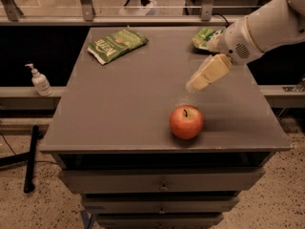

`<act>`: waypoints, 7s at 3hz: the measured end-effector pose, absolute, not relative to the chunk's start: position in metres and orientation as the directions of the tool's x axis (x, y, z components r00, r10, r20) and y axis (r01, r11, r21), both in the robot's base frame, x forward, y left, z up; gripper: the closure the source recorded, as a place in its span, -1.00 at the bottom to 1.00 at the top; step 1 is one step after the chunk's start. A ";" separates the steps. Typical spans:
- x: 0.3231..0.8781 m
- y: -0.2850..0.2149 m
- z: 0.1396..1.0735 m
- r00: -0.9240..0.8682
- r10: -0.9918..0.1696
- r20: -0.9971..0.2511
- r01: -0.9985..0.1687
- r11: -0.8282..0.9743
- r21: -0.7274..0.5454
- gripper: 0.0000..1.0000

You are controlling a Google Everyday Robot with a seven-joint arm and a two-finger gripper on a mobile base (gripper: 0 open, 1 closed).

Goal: Move green jalapeno chip bag near green rice chip bag

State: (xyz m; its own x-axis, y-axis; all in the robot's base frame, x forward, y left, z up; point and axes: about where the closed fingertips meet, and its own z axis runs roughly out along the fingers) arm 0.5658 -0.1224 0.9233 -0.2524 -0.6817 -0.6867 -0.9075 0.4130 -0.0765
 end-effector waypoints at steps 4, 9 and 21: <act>0.625 -0.049 0.922 -0.253 -0.413 -0.875 -0.866 0.500 0.014 -1.00; 0.795 0.037 0.855 -0.120 -0.277 -0.953 -0.855 0.517 -0.042 -1.00; 0.666 -0.116 0.878 -0.274 -0.265 -0.925 -0.599 0.799 -0.052 1.00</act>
Offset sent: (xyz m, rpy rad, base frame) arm 0.0785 0.1164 -0.0085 0.4813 -0.0899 -0.1209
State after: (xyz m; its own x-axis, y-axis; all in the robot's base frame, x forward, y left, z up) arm 0.6655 -0.1161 0.8776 -0.2740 -0.2649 -0.9245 -0.5988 0.7992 -0.0515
